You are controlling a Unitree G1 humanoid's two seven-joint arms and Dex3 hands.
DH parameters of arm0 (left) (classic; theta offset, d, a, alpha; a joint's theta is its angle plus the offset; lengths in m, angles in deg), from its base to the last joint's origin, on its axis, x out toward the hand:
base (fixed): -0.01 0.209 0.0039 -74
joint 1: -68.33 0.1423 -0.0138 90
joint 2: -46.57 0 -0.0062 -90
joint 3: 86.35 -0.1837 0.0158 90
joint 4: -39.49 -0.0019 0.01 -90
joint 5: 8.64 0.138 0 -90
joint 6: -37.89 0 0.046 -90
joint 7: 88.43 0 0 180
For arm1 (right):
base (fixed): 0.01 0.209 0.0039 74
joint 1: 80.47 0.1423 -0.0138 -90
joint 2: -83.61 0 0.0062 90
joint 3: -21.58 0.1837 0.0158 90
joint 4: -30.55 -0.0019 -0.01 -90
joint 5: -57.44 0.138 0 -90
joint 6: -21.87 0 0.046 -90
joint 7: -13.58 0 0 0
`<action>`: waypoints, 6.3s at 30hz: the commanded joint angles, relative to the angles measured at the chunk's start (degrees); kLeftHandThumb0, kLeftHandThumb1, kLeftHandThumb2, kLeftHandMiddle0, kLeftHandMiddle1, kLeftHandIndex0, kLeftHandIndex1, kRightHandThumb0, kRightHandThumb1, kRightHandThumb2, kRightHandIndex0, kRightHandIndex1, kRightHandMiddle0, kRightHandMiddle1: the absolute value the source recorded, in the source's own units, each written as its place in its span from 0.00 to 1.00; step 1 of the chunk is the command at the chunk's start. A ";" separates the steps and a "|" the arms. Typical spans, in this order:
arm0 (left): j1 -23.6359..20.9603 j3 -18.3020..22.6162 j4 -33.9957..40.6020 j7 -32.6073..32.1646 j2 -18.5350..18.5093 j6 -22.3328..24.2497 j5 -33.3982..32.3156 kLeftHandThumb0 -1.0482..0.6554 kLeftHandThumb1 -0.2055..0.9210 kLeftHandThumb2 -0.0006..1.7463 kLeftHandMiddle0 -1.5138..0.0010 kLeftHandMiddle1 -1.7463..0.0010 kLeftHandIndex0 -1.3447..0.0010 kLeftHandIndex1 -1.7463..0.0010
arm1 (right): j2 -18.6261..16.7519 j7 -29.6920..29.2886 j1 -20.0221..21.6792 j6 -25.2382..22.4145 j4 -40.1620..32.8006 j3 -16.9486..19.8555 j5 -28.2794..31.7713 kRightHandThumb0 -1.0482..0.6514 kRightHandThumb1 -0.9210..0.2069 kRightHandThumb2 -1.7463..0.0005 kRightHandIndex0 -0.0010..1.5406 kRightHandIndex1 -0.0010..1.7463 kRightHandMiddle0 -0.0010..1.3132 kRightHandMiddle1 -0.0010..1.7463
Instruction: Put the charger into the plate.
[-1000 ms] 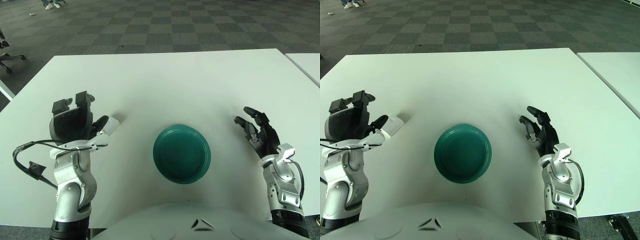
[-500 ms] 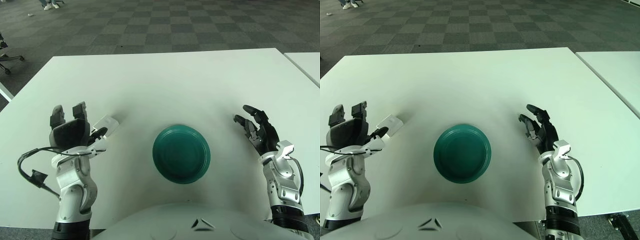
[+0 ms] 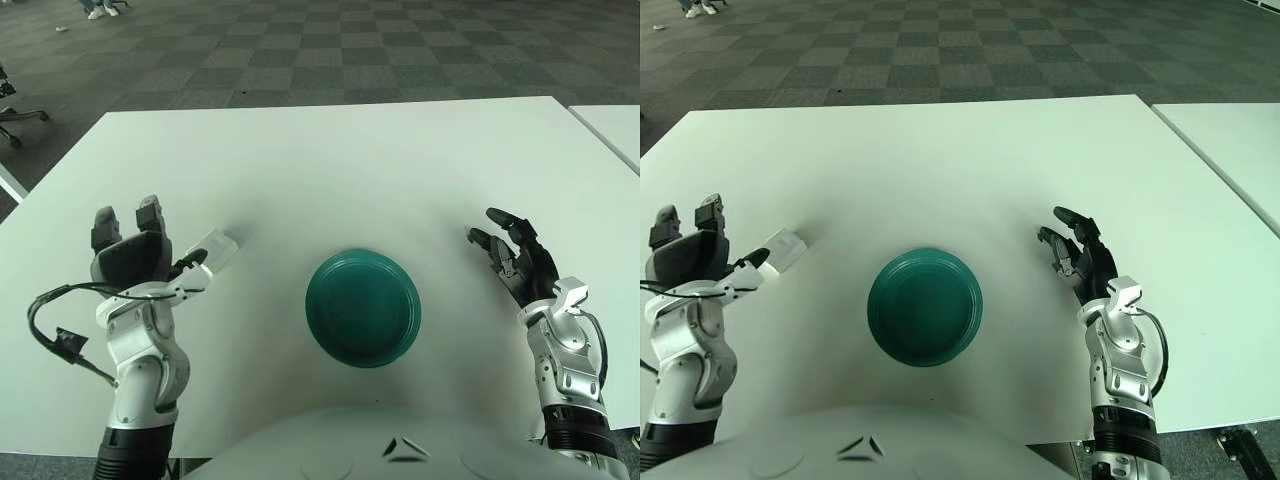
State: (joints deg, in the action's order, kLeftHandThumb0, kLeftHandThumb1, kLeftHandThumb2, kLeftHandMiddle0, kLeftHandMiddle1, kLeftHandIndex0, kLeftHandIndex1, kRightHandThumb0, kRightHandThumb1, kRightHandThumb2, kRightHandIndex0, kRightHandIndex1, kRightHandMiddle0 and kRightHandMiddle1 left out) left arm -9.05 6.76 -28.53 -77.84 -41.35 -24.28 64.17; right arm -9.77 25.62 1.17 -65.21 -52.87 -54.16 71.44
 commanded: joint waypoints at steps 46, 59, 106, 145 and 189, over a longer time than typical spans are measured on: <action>-5.52 -5.03 -1.75 0.89 0.68 4.48 -9.88 0.00 1.00 0.41 0.82 0.94 1.00 0.51 | -0.27 0.29 -1.51 -3.22 3.76 0.16 -0.60 0.16 0.00 0.77 0.09 0.30 0.00 0.49; -6.54 -7.85 -4.99 1.02 1.25 6.72 -10.72 0.00 1.00 0.42 0.82 0.95 1.00 0.46 | -0.51 0.11 -1.99 -3.26 3.08 -0.05 -0.66 0.16 0.00 0.77 0.09 0.30 0.00 0.49; -1.71 -11.52 -13.18 -9.19 2.15 11.02 -12.19 0.00 1.00 0.37 0.84 0.98 1.00 0.36 | 1.18 1.04 -0.68 -4.09 4.16 1.04 0.34 0.16 0.00 0.77 0.08 0.31 0.00 0.49; -1.59 -14.25 -18.04 -11.68 2.21 17.36 -12.80 0.00 1.00 0.39 0.99 0.39 0.99 0.16 | 2.96 2.72 1.82 -4.46 7.19 2.67 0.93 0.16 0.00 0.77 0.08 0.32 0.00 0.49; -2.47 -10.27 -23.94 -31.14 4.62 6.99 -20.62 0.36 0.55 0.68 0.27 0.00 0.61 0.00 | 4.05 3.86 3.72 -4.28 9.96 3.67 1.06 0.16 0.00 0.77 0.07 0.32 0.00 0.49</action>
State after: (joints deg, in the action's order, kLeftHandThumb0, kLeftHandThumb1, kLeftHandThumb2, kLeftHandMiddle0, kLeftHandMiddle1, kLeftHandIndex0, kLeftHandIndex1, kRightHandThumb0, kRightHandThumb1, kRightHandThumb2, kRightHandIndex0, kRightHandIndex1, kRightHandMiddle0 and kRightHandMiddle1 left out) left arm -13.33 -2.97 -50.04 -110.91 -37.28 -16.93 46.51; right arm -5.56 29.29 6.37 -66.22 -45.87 -50.09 72.56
